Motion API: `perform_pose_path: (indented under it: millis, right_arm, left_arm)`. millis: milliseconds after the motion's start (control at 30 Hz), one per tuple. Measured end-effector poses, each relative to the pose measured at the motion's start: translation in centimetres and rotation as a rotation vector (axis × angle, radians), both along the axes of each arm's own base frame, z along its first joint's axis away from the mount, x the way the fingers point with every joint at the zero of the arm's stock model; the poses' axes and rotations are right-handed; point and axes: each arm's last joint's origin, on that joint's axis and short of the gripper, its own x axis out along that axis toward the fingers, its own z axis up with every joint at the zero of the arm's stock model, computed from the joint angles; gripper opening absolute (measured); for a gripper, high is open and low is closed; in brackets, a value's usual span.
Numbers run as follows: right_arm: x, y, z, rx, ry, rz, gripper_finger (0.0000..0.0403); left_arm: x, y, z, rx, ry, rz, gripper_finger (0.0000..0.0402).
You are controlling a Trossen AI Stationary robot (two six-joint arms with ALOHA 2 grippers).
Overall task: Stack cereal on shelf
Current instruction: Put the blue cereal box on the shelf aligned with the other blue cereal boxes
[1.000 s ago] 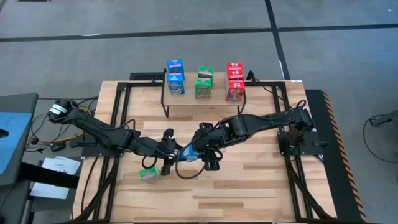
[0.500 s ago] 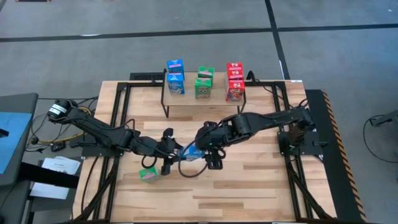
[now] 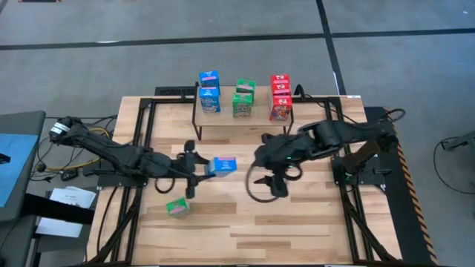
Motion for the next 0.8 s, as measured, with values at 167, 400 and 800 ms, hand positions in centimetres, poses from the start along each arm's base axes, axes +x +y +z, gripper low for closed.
perform_pose_path:
  millis: [167,400,800]
  right_arm:
    - [-2.3,1.3,1.6,0.016,-0.054,0.06,0.0281]
    - [-4.4,4.0,2.2,-0.057,-0.089,0.087,0.0281]
    - [-6.6,8.8,1.6,-0.132,-0.095,0.122,0.0281]
  left_arm:
    - [-2.3,0.9,2.4,0.031,-0.098,0.009,0.0183]
    - [-3.9,2.6,2.9,0.058,-0.193,0.069,0.0183]
    - [-5.1,6.5,-3.9,0.027,-0.406,0.221,0.0183]
